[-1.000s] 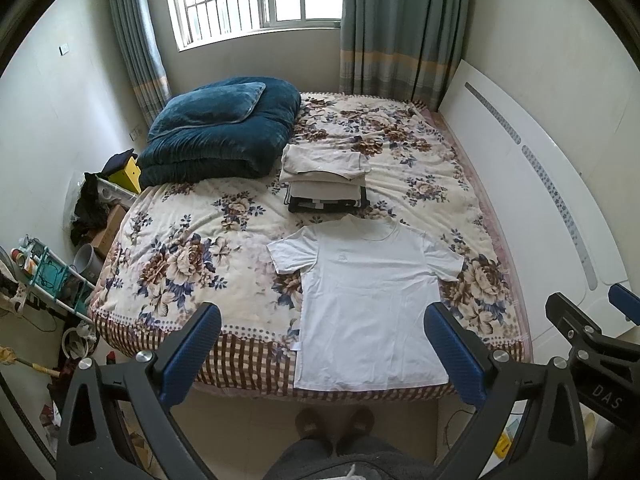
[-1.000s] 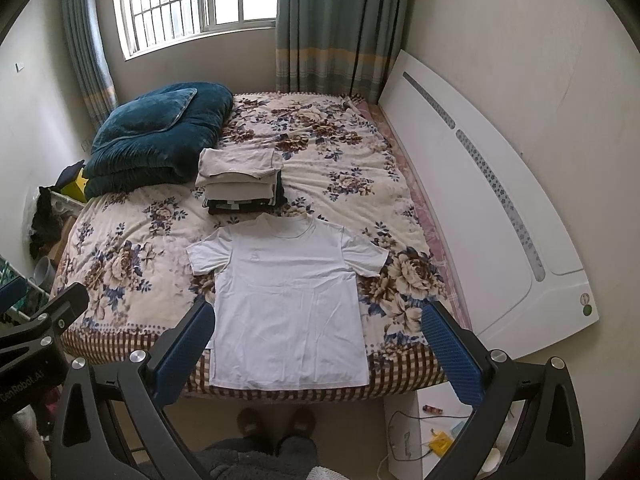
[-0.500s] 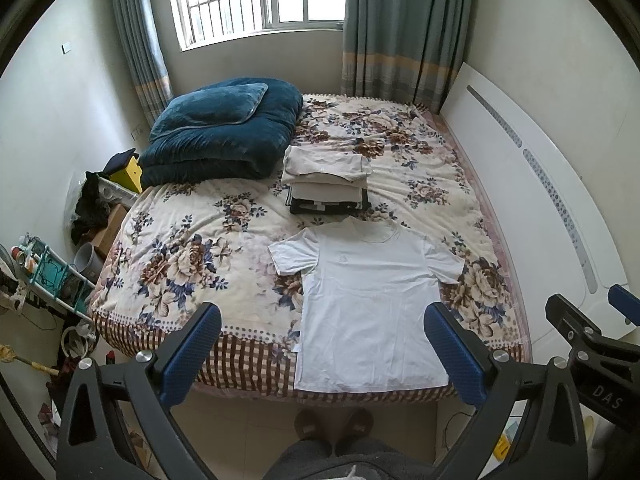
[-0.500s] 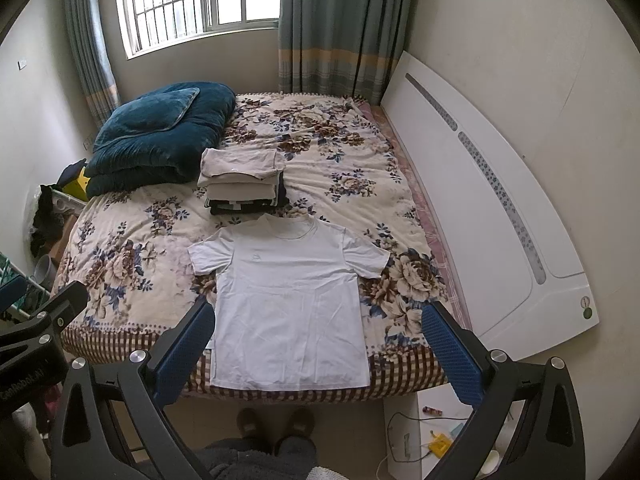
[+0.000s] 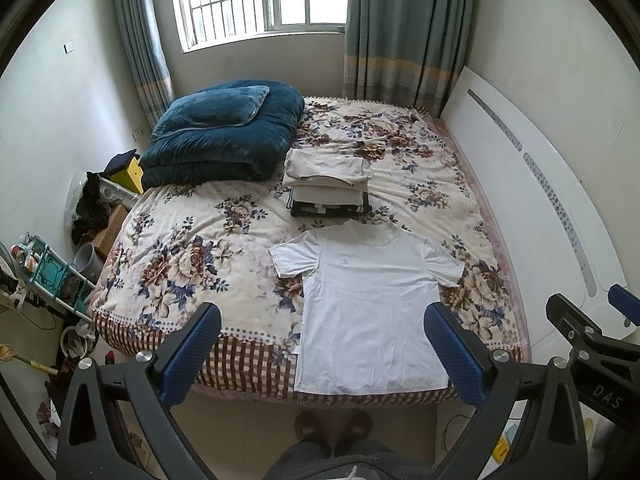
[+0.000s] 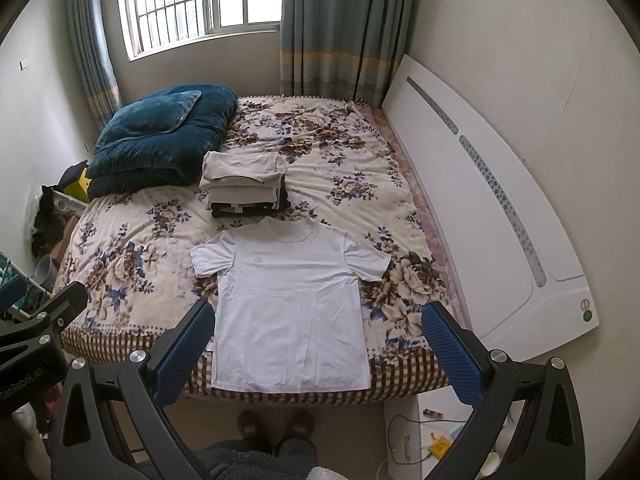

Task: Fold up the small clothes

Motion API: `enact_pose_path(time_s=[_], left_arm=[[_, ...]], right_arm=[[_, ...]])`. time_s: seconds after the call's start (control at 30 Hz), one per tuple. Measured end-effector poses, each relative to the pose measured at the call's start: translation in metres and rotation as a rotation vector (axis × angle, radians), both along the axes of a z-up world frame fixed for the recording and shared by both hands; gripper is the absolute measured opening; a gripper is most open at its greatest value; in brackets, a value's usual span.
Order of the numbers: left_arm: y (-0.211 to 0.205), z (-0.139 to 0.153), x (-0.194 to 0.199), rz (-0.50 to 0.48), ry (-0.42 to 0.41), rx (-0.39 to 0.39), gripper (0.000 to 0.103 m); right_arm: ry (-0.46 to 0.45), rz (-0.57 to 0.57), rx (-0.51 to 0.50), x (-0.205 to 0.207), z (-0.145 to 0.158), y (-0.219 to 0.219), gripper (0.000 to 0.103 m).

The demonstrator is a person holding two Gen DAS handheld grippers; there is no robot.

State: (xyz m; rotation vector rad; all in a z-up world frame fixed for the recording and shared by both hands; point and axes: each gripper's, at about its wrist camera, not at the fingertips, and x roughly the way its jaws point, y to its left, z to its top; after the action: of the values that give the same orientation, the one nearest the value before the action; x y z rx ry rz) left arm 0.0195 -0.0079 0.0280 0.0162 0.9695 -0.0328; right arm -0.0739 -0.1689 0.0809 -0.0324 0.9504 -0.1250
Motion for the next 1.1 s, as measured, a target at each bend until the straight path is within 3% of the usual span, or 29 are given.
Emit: enact_pose_path(time_s=[0.7, 0.87, 0.93, 1.1], left_arm=[[0.000, 0.003, 0.000, -0.001, -0.008, -0.004, 0.103], [0.000, -0.003, 0.016, 0.013, -0.025, 0.002, 0.103], [0.008, -0.019, 0.032, 0.020, -0.039, 0.020, 0.103], [0.011, -0.081, 0.084, 0.011, 0.000, 0.062, 0.103]], right_arm=[[-0.002, -0.001, 0.002, 0.009, 0.007, 0.008, 0.103], [-0.003, -0.015, 0.004, 0.010, 0.001, 0.009, 0.103], [0.004, -0.045, 0.015, 0.021, -0.011, 0.005, 0.103], [0.048, -0.173, 0.039, 0.060, -0.086, -0.025, 0.103]])
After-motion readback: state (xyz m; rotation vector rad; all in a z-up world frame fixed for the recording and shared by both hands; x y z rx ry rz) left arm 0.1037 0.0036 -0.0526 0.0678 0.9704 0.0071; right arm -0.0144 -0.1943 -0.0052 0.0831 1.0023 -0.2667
